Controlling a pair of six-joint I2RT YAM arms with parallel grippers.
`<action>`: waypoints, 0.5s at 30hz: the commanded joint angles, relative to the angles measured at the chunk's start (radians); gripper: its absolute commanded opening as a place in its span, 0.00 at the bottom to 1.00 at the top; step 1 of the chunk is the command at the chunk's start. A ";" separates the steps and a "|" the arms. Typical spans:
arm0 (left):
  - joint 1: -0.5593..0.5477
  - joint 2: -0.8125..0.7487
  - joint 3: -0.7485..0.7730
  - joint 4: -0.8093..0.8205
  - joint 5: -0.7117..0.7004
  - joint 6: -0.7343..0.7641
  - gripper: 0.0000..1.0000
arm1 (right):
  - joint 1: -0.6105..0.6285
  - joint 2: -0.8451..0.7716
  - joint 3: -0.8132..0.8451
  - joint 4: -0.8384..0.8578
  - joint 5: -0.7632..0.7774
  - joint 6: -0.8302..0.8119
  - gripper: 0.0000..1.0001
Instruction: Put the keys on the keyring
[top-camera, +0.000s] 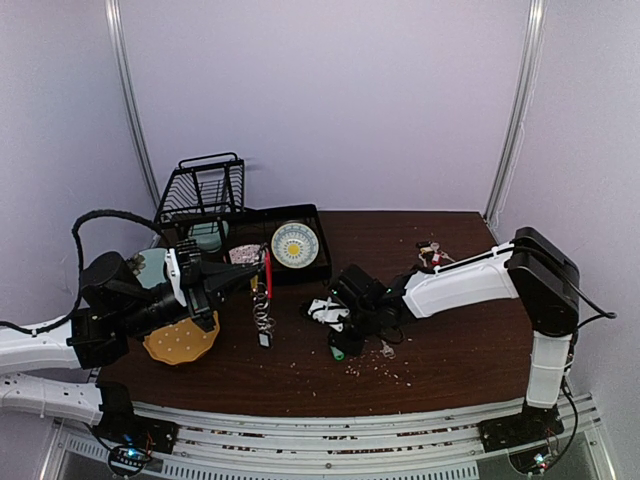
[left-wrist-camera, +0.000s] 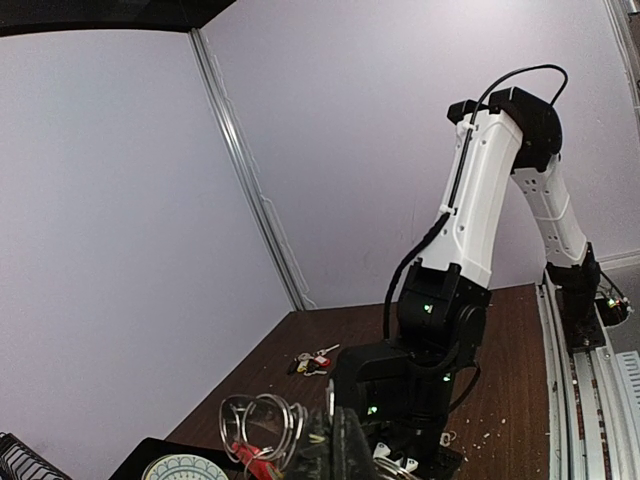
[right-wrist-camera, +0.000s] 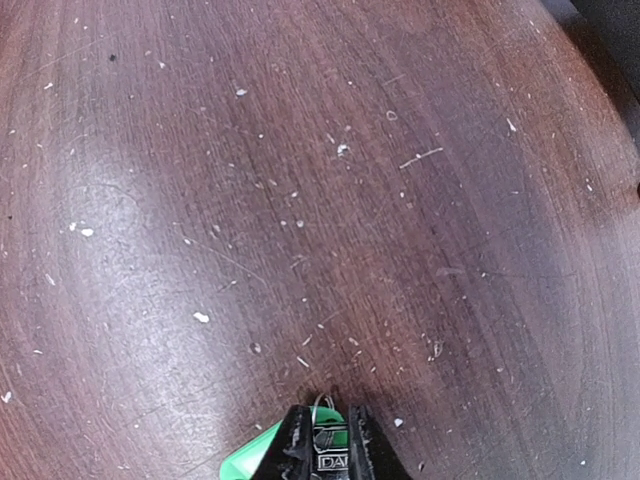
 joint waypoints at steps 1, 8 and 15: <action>-0.006 -0.006 0.026 0.034 -0.005 0.009 0.00 | -0.003 0.004 0.024 -0.041 0.028 0.003 0.15; -0.006 -0.006 0.027 0.034 -0.004 0.008 0.00 | -0.004 -0.017 0.026 -0.050 0.020 0.010 0.21; -0.006 -0.007 0.026 0.033 -0.004 0.009 0.00 | -0.015 -0.040 0.015 -0.042 -0.001 0.000 0.16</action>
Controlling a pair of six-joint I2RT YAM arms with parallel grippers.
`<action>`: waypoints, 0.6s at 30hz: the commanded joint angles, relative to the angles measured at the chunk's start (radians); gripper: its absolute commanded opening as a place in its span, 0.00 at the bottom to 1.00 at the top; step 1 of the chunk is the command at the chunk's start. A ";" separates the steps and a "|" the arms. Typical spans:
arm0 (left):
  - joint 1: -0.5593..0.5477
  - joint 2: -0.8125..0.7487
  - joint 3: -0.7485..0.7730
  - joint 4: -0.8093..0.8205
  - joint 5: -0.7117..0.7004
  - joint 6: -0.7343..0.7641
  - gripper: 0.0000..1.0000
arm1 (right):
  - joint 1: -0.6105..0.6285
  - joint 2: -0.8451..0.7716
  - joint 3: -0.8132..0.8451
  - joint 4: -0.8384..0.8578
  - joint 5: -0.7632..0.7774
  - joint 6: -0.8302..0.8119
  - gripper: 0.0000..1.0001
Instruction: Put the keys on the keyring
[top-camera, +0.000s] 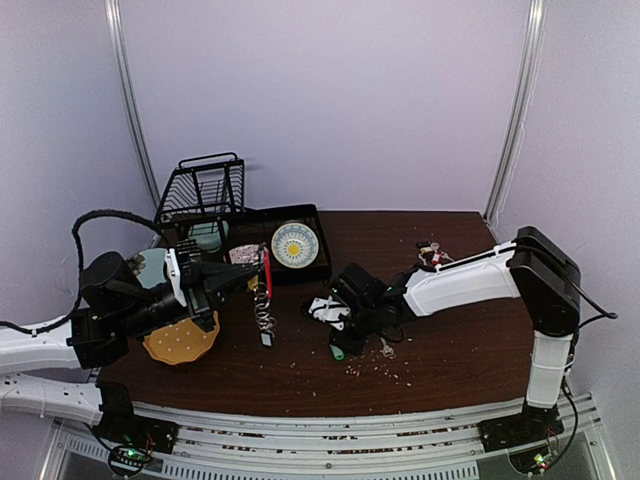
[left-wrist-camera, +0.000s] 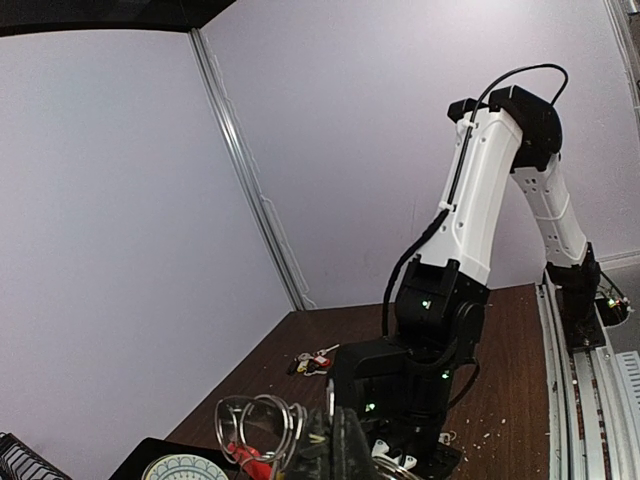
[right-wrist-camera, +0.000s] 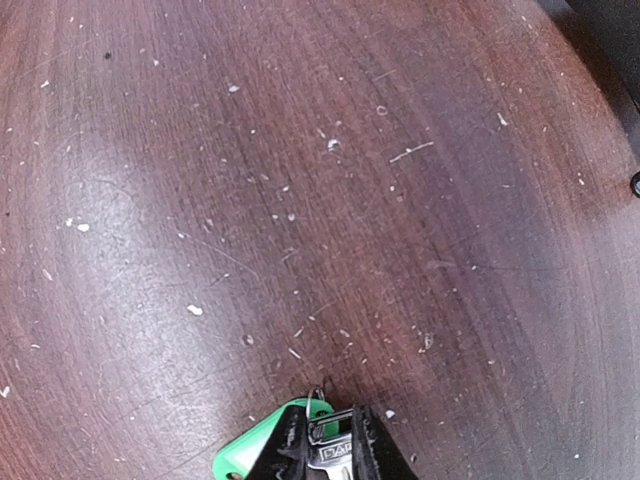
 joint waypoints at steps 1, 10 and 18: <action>-0.007 -0.009 0.025 0.033 -0.005 0.008 0.00 | -0.013 -0.033 0.007 -0.017 -0.015 0.000 0.15; -0.006 -0.009 0.025 0.034 -0.009 0.011 0.00 | -0.014 -0.005 0.020 -0.023 -0.058 -0.009 0.14; -0.006 -0.009 0.026 0.034 -0.009 0.010 0.00 | -0.013 0.014 0.034 -0.028 -0.072 -0.006 0.04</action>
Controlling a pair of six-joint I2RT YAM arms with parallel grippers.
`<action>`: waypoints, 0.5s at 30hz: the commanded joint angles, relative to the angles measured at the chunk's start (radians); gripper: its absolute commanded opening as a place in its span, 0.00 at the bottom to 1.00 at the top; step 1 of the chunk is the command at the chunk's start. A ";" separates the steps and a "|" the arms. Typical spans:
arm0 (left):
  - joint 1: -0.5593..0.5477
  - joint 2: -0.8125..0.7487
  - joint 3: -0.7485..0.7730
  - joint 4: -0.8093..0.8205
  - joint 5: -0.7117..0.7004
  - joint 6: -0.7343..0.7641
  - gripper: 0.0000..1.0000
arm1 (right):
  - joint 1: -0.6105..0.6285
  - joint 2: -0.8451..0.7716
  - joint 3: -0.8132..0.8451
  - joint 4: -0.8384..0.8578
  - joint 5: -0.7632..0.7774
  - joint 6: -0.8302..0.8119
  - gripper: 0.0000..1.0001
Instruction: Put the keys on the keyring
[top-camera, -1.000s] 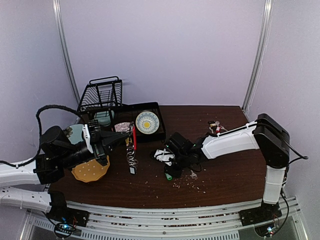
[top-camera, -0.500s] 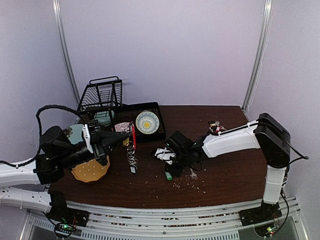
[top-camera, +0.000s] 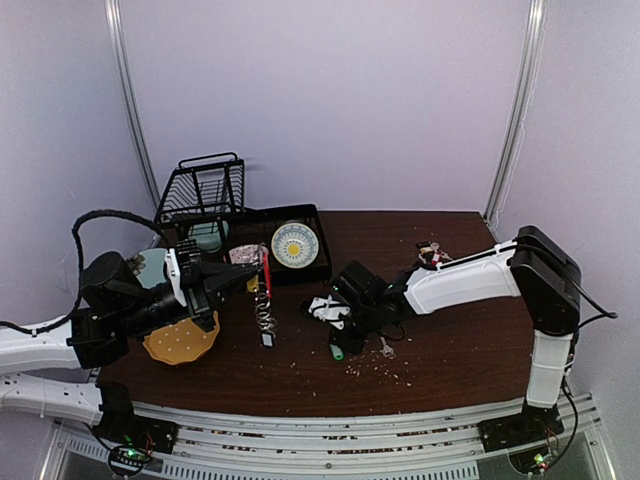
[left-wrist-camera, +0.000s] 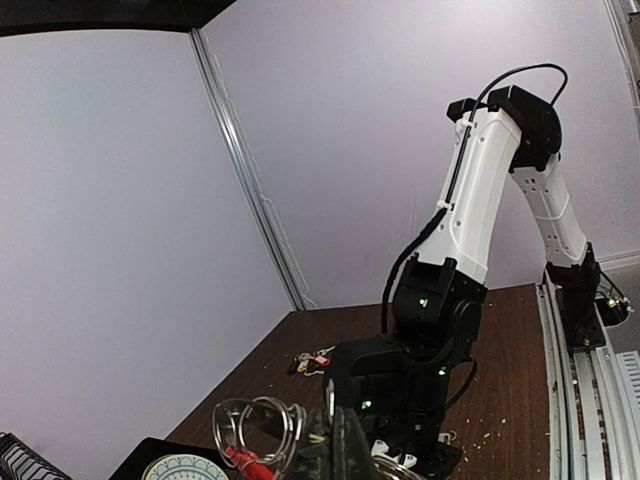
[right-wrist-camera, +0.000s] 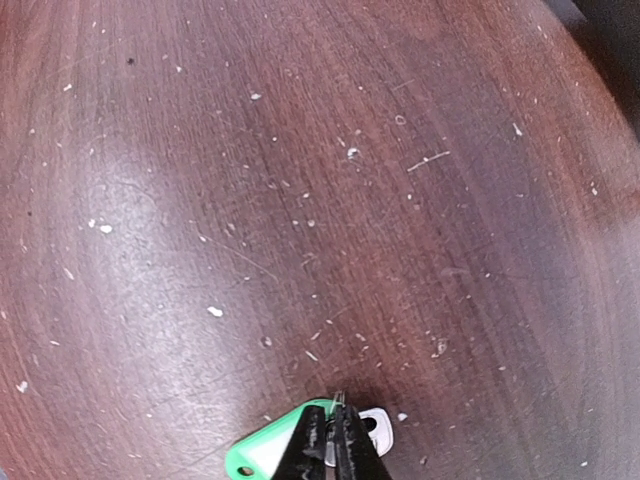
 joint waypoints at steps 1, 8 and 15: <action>-0.006 -0.009 0.026 0.035 -0.007 0.010 0.00 | -0.004 0.020 0.030 -0.028 -0.012 0.000 0.04; -0.006 -0.010 0.027 0.035 -0.007 0.010 0.00 | -0.005 0.028 0.035 -0.048 0.013 -0.003 0.05; -0.006 -0.012 0.024 0.034 -0.010 0.012 0.00 | -0.005 0.026 0.054 -0.061 0.027 0.012 0.00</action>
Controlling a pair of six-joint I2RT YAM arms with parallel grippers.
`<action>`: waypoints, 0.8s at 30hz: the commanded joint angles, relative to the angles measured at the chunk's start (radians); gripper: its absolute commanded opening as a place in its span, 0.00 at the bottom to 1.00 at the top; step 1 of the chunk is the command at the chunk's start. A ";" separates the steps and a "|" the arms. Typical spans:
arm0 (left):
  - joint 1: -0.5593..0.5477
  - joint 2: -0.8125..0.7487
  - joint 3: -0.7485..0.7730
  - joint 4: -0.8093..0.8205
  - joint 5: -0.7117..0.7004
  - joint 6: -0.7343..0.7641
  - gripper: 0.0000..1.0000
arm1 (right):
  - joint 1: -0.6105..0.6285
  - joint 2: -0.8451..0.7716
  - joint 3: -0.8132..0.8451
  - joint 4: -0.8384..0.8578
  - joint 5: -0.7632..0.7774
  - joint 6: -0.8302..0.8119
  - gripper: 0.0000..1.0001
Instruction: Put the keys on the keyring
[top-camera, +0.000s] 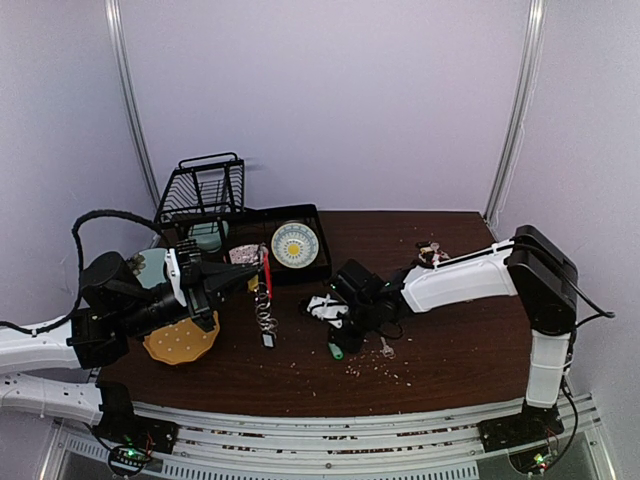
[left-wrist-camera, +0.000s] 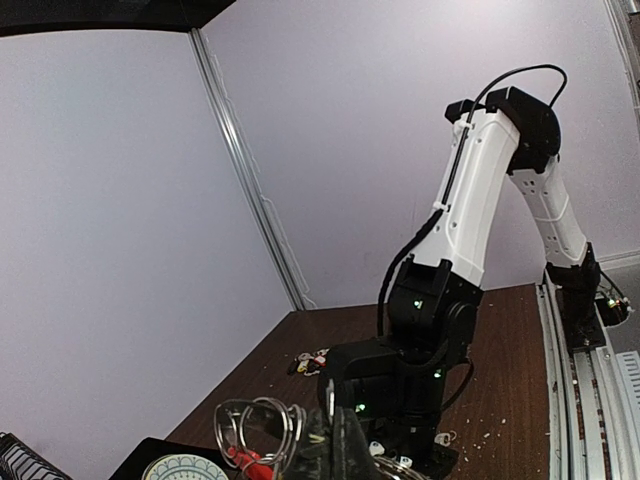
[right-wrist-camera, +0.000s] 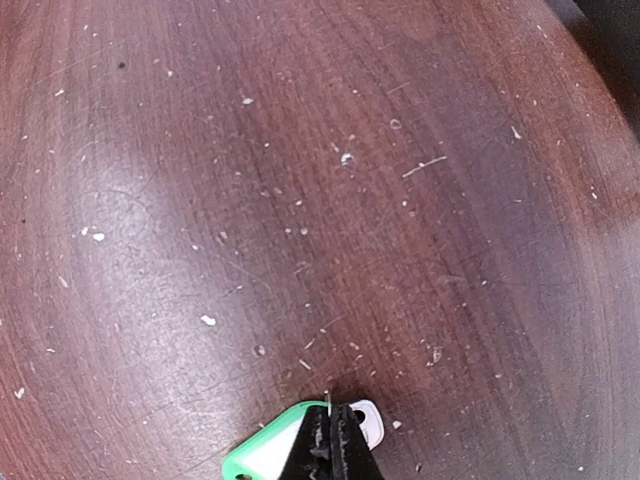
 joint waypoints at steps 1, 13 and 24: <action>-0.006 -0.011 0.023 0.033 -0.011 0.014 0.00 | -0.009 -0.001 0.028 -0.037 0.021 0.021 0.00; -0.006 -0.001 0.028 0.021 -0.004 0.032 0.00 | -0.036 -0.317 -0.016 0.114 -0.430 0.129 0.00; -0.006 -0.077 -0.060 0.206 0.172 -0.019 0.00 | 0.026 -0.461 -0.042 0.508 -0.790 0.321 0.00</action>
